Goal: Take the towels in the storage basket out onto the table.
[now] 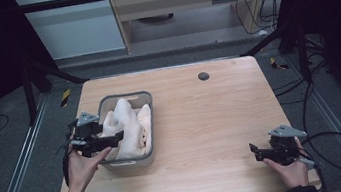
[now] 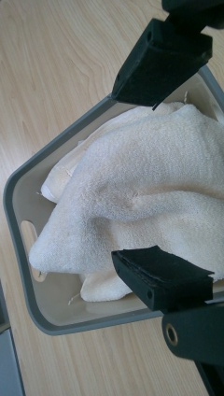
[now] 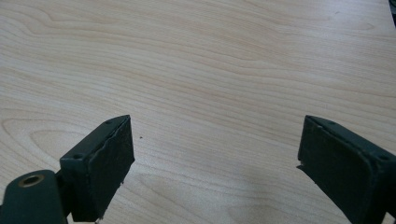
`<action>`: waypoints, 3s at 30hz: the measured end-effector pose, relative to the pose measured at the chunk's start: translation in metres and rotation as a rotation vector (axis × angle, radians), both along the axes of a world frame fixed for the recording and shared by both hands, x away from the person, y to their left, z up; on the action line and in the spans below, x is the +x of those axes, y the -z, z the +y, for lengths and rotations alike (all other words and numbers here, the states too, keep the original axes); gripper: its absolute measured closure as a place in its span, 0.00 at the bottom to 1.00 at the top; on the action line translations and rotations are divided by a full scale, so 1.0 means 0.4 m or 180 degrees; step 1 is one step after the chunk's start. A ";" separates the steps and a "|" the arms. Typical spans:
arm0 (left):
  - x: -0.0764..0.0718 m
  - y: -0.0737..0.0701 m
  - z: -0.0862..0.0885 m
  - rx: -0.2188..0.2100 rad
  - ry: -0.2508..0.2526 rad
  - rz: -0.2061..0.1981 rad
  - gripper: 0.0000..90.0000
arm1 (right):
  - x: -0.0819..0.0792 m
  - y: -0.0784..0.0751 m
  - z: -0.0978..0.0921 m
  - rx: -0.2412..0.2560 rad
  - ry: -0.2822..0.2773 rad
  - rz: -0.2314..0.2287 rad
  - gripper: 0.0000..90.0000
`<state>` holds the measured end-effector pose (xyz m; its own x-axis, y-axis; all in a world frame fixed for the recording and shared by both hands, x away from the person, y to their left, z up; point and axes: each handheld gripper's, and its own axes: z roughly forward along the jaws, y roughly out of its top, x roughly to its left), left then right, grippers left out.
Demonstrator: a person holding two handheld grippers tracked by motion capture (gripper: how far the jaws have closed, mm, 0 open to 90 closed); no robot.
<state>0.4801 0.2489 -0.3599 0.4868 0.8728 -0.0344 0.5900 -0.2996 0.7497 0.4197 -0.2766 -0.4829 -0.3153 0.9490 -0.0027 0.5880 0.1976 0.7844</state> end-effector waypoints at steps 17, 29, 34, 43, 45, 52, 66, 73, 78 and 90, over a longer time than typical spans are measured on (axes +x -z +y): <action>0.050 0.025 -0.032 0.0233 0.0015 0.0203 0.16 | 0.003 0.002 0.000 -0.0009 0.0002 0.0017 0.11; 0.074 0.050 -0.051 0.0357 0.0041 0.0297 0.12 | 0.004 0.002 0.001 -0.0009 0.0010 0.0050 0.10; 0.080 0.061 -0.066 0.0427 0.0055 0.0319 0.10 | 0.006 0.004 0.000 -0.0042 -0.0004 0.0059 0.09; 0.094 0.082 -0.075 0.0494 0.0077 0.0421 0.08 | 0.008 0.005 0.000 -0.0037 -0.0003 0.0100 0.09; 0.099 0.091 -0.075 0.0518 0.0070 0.0447 0.08 | 0.008 0.005 0.000 -0.0034 -0.0006 0.0103 0.08; 0.114 0.120 -0.076 0.0506 0.0072 0.0575 0.07 | 0.010 0.008 0.003 -0.0057 -0.0014 0.0166 0.07; 0.121 0.154 -0.084 0.0572 0.0039 0.0677 0.17 | 0.012 0.009 0.003 -0.0105 -0.0027 0.0188 0.07; 0.120 0.161 -0.084 0.0554 -0.0014 0.0733 0.40 | 0.012 0.010 0.004 -0.0100 -0.0026 0.0206 0.07; 0.121 0.160 -0.079 0.0537 -0.0064 0.0823 0.62 | 0.012 0.010 0.004 -0.0121 -0.0031 0.0223 0.07; 0.101 0.130 -0.068 0.0508 -0.0068 0.0689 0.78 | 0.015 0.014 0.005 -0.0158 -0.0045 0.0259 0.06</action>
